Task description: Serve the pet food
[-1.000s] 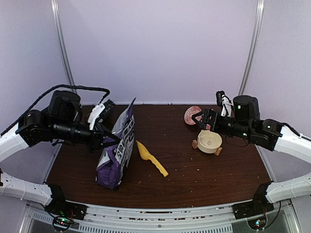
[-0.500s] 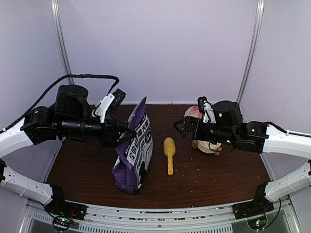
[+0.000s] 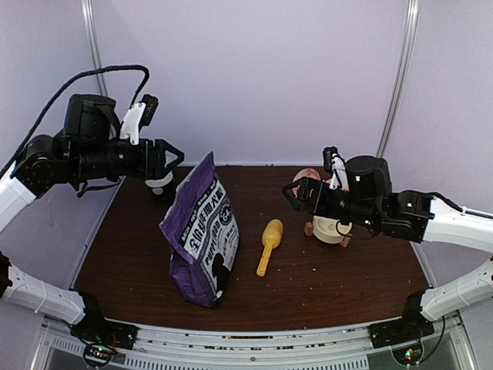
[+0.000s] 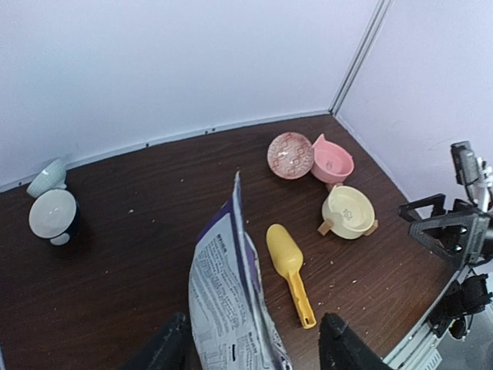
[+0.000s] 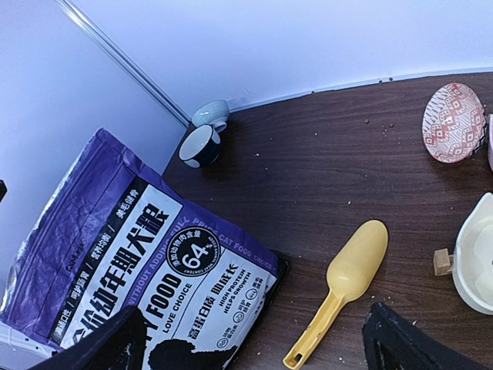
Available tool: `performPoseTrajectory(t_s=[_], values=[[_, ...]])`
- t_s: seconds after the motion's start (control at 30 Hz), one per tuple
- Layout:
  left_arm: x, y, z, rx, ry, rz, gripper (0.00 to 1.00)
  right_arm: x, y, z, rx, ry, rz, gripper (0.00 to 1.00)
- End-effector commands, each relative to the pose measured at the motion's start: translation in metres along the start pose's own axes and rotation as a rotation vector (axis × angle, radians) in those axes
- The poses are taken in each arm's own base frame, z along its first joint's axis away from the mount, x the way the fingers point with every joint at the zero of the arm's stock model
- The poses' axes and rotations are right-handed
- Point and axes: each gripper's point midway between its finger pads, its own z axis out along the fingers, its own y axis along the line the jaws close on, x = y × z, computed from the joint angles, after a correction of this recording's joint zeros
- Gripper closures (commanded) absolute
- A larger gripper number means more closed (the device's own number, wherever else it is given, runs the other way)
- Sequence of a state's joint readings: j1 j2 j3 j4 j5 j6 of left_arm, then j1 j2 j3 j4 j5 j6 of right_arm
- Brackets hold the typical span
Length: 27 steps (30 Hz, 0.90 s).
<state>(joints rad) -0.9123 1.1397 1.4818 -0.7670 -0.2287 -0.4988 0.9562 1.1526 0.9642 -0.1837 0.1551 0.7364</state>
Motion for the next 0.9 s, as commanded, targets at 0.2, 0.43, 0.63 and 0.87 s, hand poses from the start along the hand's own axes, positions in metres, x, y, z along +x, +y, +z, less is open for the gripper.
performPoseTrajectory(t_s=[0.2,0.43,0.63,0.87], values=[[0.033,0.018,0.019,-0.06,0.122,-0.027,0.55,-0.01,0.005,-0.005,0.007,-0.03,0.005,0.0],[0.043,0.022,0.032,-0.087,0.154,-0.022,0.6,-0.008,0.008,-0.003,0.015,-0.012,-0.014,0.0],[0.049,0.024,0.041,-0.057,0.161,-0.053,0.66,-0.005,0.006,-0.002,0.023,-0.011,-0.014,0.0],[0.053,0.025,0.047,-0.038,0.169,-0.074,0.73,-0.002,0.005,0.002,0.028,-0.005,-0.02,0.0]])
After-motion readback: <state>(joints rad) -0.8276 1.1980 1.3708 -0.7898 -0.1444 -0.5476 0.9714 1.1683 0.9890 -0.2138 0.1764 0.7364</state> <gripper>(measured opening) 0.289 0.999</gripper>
